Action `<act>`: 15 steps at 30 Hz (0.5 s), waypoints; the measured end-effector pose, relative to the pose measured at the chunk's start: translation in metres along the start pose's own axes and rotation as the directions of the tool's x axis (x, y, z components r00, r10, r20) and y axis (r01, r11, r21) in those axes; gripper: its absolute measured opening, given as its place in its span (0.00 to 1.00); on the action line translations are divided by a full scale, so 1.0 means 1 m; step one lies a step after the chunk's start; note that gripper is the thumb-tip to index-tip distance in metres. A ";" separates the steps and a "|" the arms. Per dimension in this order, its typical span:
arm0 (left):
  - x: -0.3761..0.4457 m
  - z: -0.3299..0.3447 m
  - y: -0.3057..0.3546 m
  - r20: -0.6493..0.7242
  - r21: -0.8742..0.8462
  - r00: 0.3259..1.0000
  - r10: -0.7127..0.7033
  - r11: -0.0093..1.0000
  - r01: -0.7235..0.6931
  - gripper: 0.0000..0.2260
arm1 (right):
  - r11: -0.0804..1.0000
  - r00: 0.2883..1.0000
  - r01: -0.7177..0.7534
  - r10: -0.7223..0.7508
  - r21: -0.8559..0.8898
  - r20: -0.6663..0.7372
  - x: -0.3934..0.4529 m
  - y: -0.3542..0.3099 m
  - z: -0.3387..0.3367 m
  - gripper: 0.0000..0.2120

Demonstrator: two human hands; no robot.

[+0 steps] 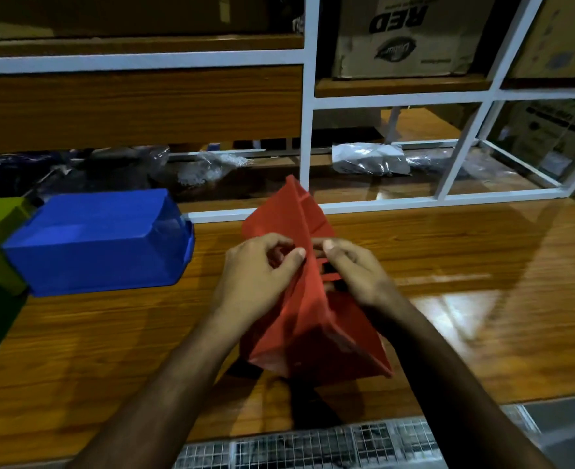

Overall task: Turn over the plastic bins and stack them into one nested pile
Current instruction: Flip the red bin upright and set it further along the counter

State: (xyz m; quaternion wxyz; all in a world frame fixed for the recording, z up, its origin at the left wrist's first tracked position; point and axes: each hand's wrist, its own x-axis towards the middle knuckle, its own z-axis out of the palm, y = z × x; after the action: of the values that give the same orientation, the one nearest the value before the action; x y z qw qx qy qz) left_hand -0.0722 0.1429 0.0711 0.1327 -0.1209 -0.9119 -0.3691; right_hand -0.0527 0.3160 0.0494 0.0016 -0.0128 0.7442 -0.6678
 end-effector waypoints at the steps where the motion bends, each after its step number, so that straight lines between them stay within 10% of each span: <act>1: 0.001 -0.001 0.001 0.003 -0.011 0.999 -0.038 0.999 0.038 0.16 | 0.999 0.998 0.039 -0.037 -0.035 0.059 -0.002 0.001 0.003 0.20; 4: 0.002 -0.006 -0.005 0.017 -0.037 0.987 -0.160 0.986 0.160 0.21 | 0.935 0.990 0.143 -0.133 -0.324 0.053 -0.001 0.014 -0.005 0.19; 7: 0.002 -0.012 -0.019 0.012 -0.069 0.968 -0.251 0.965 0.251 0.16 | 0.694 0.981 -0.117 -0.031 -0.711 -0.192 0.008 0.039 -0.027 0.25; 15: -0.011 -0.014 -0.067 0.093 -0.208 0.884 -0.458 0.859 0.467 0.04 | 0.777 0.956 -0.240 0.087 -0.581 -0.279 0.002 0.065 -0.038 0.19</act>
State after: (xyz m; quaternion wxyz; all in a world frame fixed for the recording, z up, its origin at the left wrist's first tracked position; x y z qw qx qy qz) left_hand -0.0806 0.0850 0.0346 0.0074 0.0800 -0.8691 -0.4881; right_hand -0.0565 0.3609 -0.0113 -0.0326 0.1320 0.9123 -0.3864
